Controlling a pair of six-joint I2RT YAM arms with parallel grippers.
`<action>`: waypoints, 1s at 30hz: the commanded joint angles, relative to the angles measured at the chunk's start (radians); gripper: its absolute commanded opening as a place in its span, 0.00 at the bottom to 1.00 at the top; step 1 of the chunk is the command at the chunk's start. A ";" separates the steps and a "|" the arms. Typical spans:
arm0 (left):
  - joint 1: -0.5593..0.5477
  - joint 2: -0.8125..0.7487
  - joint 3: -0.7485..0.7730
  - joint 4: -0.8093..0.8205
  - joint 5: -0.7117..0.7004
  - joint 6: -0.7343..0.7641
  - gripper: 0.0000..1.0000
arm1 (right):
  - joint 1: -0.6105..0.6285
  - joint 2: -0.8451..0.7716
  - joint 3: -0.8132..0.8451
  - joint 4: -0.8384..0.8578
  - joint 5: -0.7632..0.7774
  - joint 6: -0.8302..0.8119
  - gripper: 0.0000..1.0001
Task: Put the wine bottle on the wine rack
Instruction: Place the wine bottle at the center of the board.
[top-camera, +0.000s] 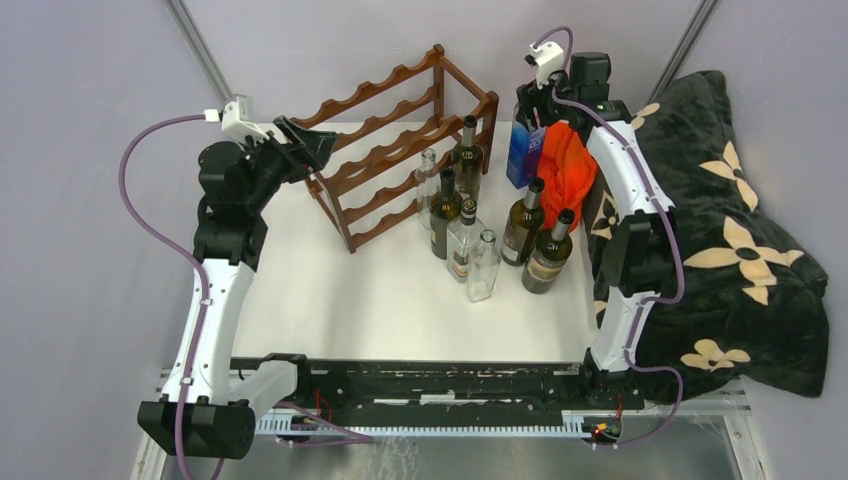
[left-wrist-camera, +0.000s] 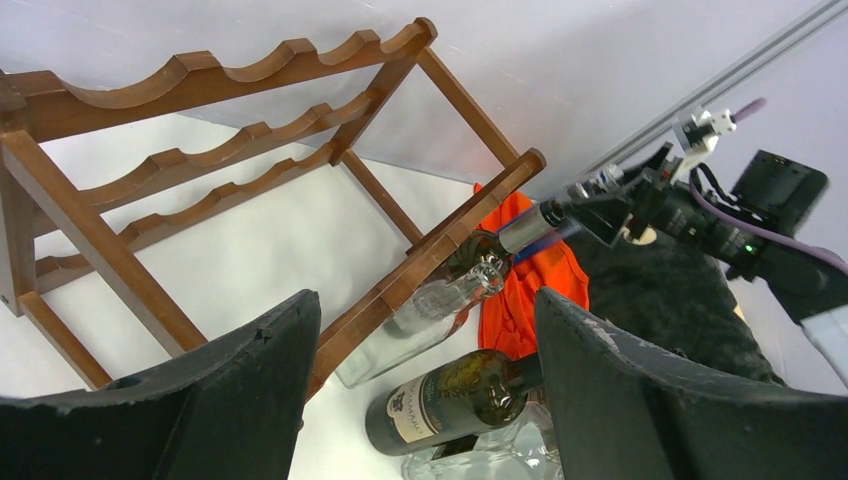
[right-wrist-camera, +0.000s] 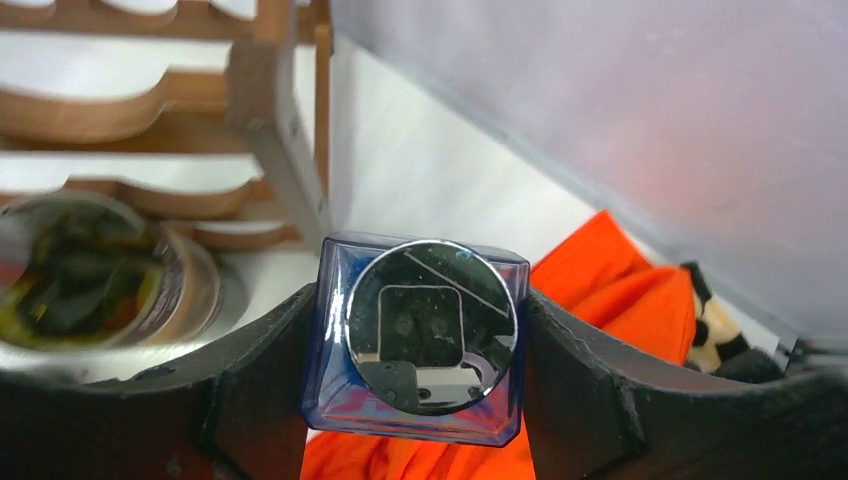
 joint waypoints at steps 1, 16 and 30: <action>-0.005 -0.006 0.038 0.058 0.034 -0.035 0.83 | -0.013 0.068 0.139 0.258 0.026 0.020 0.08; -0.052 0.004 0.038 0.057 0.015 -0.052 0.83 | -0.076 0.159 0.146 0.409 0.000 0.149 0.35; -0.139 0.029 0.059 0.057 -0.016 -0.039 0.84 | -0.110 0.071 0.025 0.434 -0.083 0.190 0.71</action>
